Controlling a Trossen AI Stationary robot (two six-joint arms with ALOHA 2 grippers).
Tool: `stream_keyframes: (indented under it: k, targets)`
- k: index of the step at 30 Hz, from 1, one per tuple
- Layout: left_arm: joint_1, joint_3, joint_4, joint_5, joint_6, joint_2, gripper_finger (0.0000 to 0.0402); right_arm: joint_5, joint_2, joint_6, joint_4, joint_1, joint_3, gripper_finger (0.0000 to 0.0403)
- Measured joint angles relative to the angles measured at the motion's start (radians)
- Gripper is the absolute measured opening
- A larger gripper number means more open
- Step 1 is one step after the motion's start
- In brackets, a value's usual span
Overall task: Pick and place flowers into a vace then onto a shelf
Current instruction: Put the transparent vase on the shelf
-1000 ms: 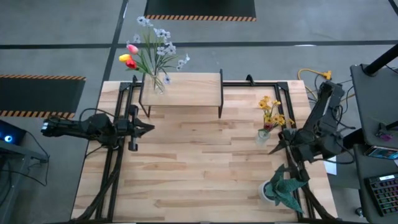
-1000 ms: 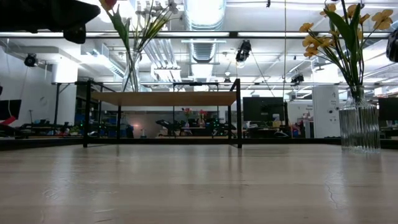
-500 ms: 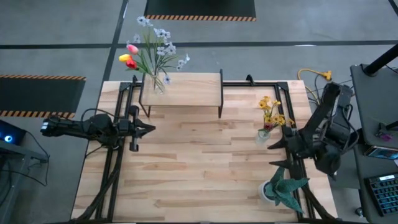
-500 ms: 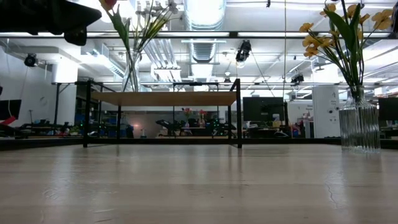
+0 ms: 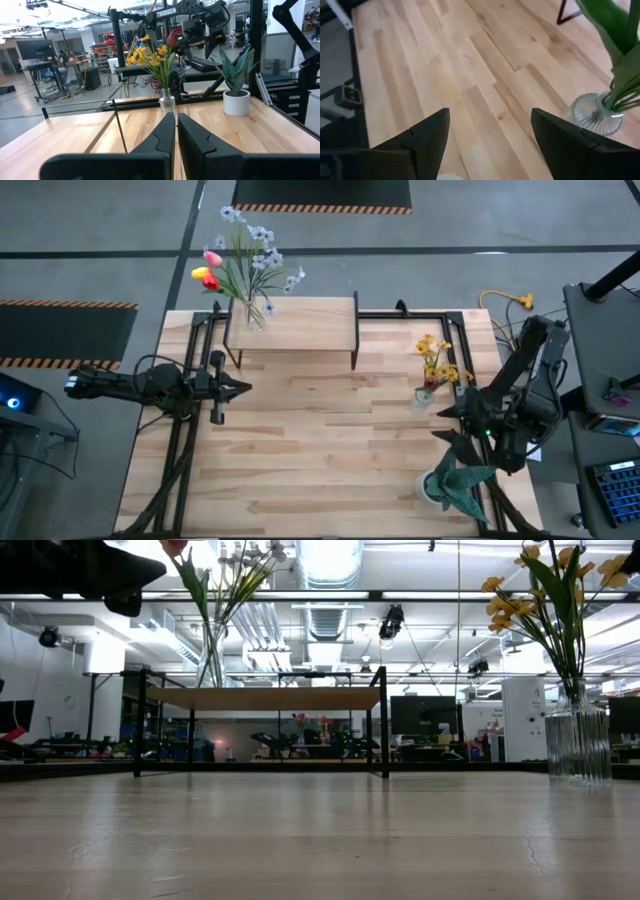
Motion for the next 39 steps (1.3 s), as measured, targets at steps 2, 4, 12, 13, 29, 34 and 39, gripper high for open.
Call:
stream_keyframes:
  k: [2, 4, 12, 13, 29, 34, 39]
  targets:
    - [0.000, 0.000, -0.001, 0.000, 0.000, 0.001, 0.0002, -0.001, 0.005, 0.040, -0.007, 0.000, -0.020, 0.0270]
    - [0.000, 0.000, 0.000, 0.000, 0.000, 0.001, 0.0002, -0.001, 0.011, 0.083, -0.028, 0.000, -0.039, 0.0270]
    - [0.000, 0.000, 0.000, 0.000, 0.000, 0.001, 0.0002, -0.046, 0.021, 0.182, -0.043, -0.001, -0.084, 0.0270]
    - [0.000, 0.000, 0.000, 0.000, 0.000, 0.001, 0.0002, -0.046, 0.021, 0.188, -0.043, -0.001, -0.088, 0.0270]
    - [0.000, -0.005, 0.000, 0.000, 0.000, 0.001, 0.0002, -0.105, 0.035, 0.283, -0.144, -0.120, -0.211, 0.0270]
    - [0.000, -0.020, 0.000, 0.000, 0.000, 0.001, 0.0002, -0.102, 0.033, 0.300, -0.144, -0.171, -0.260, 0.0270]
    - [0.000, -0.035, 0.000, 0.000, 0.000, 0.001, 0.0002, -0.069, 0.033, 0.300, -0.125, -0.209, -0.281, 0.0270]
